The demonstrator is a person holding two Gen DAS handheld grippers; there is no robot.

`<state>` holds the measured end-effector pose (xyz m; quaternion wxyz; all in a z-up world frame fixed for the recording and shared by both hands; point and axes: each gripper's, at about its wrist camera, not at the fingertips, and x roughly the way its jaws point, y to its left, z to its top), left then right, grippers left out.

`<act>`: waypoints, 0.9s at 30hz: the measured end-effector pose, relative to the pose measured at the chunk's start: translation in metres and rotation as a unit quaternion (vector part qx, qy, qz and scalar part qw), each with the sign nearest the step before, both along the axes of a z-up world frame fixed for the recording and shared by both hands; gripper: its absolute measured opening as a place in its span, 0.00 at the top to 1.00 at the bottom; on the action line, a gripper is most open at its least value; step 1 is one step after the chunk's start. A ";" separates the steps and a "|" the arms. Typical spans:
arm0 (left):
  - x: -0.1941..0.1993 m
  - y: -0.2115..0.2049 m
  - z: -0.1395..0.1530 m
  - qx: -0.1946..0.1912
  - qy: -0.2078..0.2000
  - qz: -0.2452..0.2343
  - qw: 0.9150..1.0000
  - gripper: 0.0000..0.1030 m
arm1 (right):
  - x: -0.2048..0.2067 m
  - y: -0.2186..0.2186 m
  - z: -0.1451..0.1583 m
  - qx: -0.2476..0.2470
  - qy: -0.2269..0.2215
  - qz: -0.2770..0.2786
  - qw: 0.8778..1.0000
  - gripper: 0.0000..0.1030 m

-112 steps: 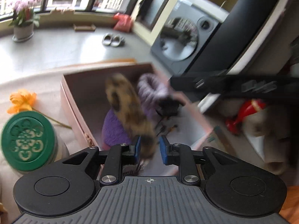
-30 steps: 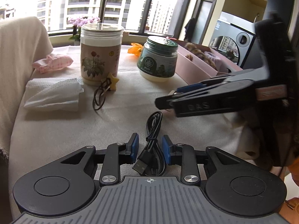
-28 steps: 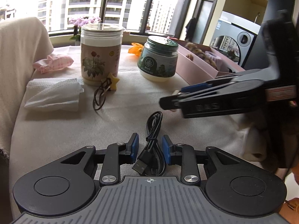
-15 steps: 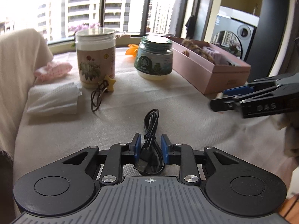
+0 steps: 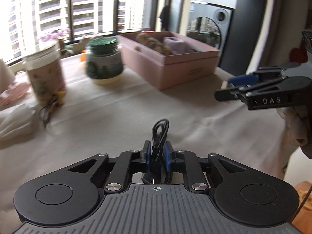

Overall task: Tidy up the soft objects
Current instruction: 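Close the left gripper on the black cable while the right lowers over the silver clip, then carry the cable into the pink box with the left gripper while the right drops the silver clip in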

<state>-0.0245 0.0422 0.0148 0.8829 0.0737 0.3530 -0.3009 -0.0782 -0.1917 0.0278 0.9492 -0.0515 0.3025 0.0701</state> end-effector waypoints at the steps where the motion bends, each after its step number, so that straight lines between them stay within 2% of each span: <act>1: 0.000 -0.003 0.005 -0.004 -0.001 -0.005 1.000 0.85 | -0.003 -0.004 0.004 0.003 -0.006 0.000 1.000 0.50; 3: 0.001 -0.009 0.020 -0.015 -0.007 -0.015 1.000 0.85 | -0.012 -0.012 0.016 0.009 -0.028 -0.004 1.000 0.50; 5: 0.007 -0.013 0.039 -0.028 -0.018 -0.018 0.999 0.91 | -0.019 -0.022 0.035 0.022 -0.057 -0.005 0.998 0.50; 8: 0.024 -0.019 0.077 -0.058 -0.052 -0.019 0.997 0.92 | -0.021 -0.036 0.070 0.041 -0.097 0.002 0.994 0.50; 12: 0.051 -0.033 0.120 -0.092 -0.102 -0.015 0.990 0.91 | -0.006 -0.045 0.110 0.029 -0.148 -0.005 0.989 0.50; 14: 0.065 -0.038 0.130 -0.110 -0.108 -0.018 0.988 0.91 | 0.004 -0.047 0.122 0.022 -0.158 -0.009 0.987 0.50; 16: 0.072 -0.039 0.126 -0.124 -0.103 0.000 0.987 0.89 | 0.013 -0.050 0.126 0.030 -0.155 -0.015 0.987 0.50; 19: 0.084 -0.040 0.099 -0.121 -0.041 -0.005 0.992 0.88 | 0.021 -0.052 0.112 0.045 -0.128 -0.012 0.991 0.50; 21: 0.087 -0.042 0.072 -0.105 -0.018 -0.035 0.994 0.88 | 0.026 -0.053 0.091 0.050 -0.097 -0.014 0.994 0.50; 23: 0.086 -0.043 0.048 -0.068 -0.026 -0.052 0.996 0.87 | 0.033 -0.056 0.068 0.062 -0.059 -0.025 0.996 0.50; 25: 0.089 -0.044 0.028 -0.035 -0.029 -0.045 0.998 0.87 | 0.037 -0.059 0.043 0.074 -0.023 -0.037 0.996 0.50; 27: 0.101 -0.040 0.014 -0.037 -0.005 -0.026 0.999 0.87 | 0.038 -0.059 0.021 0.071 0.002 -0.048 0.996 0.50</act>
